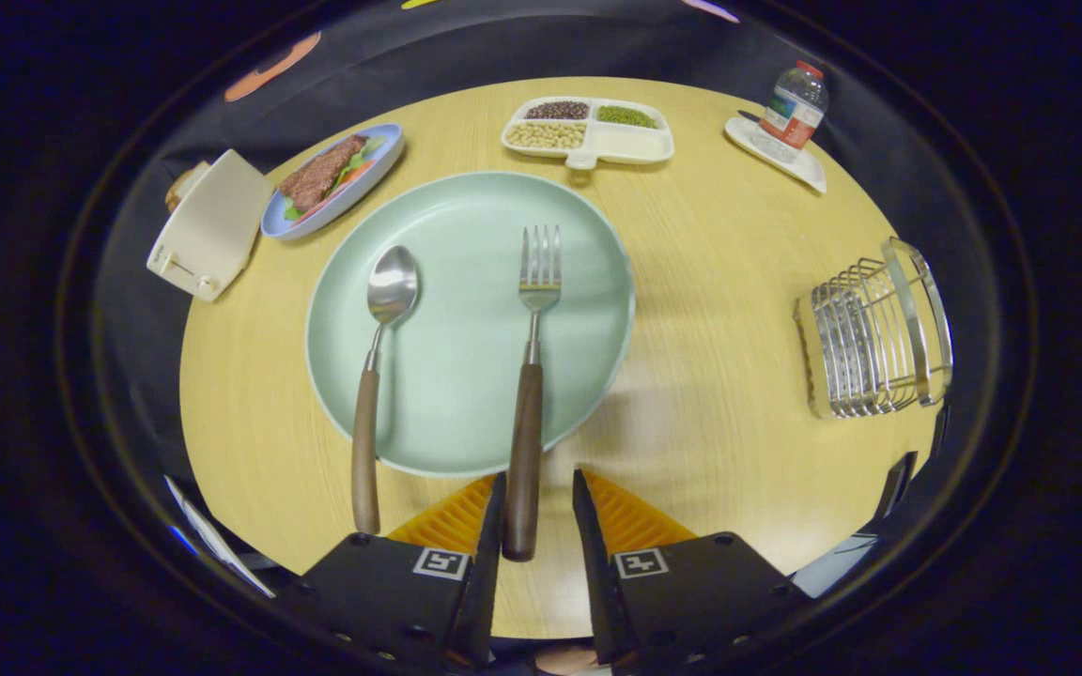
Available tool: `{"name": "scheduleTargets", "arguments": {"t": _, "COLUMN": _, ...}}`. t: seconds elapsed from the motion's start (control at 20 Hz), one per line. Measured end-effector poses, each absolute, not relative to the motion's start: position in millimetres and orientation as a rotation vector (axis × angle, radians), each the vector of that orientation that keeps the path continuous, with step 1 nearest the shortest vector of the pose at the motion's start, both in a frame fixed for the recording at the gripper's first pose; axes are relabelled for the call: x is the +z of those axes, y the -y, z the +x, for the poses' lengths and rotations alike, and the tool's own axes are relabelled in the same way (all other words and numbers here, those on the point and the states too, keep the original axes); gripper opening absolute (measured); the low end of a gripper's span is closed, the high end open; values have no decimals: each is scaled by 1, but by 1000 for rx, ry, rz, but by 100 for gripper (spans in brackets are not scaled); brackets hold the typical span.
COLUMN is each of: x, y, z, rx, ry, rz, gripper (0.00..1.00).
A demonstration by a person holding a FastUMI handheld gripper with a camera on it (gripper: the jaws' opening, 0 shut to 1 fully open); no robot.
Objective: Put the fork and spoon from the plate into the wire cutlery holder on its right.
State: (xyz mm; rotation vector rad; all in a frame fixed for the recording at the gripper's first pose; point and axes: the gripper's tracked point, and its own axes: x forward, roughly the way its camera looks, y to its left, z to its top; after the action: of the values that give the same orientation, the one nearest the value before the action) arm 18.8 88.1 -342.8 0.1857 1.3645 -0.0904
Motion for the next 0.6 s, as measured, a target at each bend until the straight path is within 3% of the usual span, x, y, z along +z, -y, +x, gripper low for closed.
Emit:
{"name": "scheduleTargets", "arguments": {"t": 0.15, "x": -343, "y": -88, "z": 21, "rx": -88, "ry": -1370, "rz": 163, "gripper": 42}}
{"name": "scheduleTargets", "arguments": {"t": 0.25, "x": -339, "y": -86, "z": 24, "rx": -86, "ry": -1351, "rz": 161, "gripper": 14}}
{"name": "scheduleTargets", "arguments": {"t": 0.3, "x": -340, "y": -86, "z": 27, "rx": -66, "ry": -1335, "rz": 142, "gripper": 11}}
{"name": "scheduleTargets", "arguments": {"t": 0.6, "x": -316, "y": -71, "z": 26, "rx": -47, "ry": -1234, "rz": 87, "gripper": 1}}
